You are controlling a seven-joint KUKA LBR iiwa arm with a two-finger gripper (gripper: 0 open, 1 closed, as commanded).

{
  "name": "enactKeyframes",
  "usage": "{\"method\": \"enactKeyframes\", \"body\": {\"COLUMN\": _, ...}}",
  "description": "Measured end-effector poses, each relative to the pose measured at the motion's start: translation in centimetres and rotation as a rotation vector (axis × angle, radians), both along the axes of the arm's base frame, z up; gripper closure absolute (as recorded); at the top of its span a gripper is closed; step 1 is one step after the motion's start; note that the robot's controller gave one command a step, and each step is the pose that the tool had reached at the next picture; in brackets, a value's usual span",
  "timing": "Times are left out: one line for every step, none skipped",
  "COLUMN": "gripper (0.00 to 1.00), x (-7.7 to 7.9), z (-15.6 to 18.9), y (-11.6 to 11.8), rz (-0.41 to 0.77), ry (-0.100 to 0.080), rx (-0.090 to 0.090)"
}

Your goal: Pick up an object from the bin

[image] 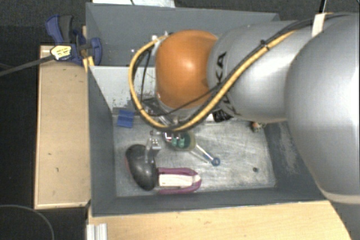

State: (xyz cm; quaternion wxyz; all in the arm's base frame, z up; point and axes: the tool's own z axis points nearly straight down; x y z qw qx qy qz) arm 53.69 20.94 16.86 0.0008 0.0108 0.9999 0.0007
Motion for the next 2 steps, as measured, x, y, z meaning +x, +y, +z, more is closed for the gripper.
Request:
{"method": "enactKeyframes", "body": {"gripper": 0.0, "x": -1.8, "z": -8.9, "y": -1.8, "rz": 0.436, "ry": -0.004, "rx": 0.002}}
{"method": "enactKeyframes", "body": {"gripper": 0.0, "x": 0.4, "z": -8.7, "y": -9.1, "rz": 0.496, "ry": -0.004, "rx": -0.004}}
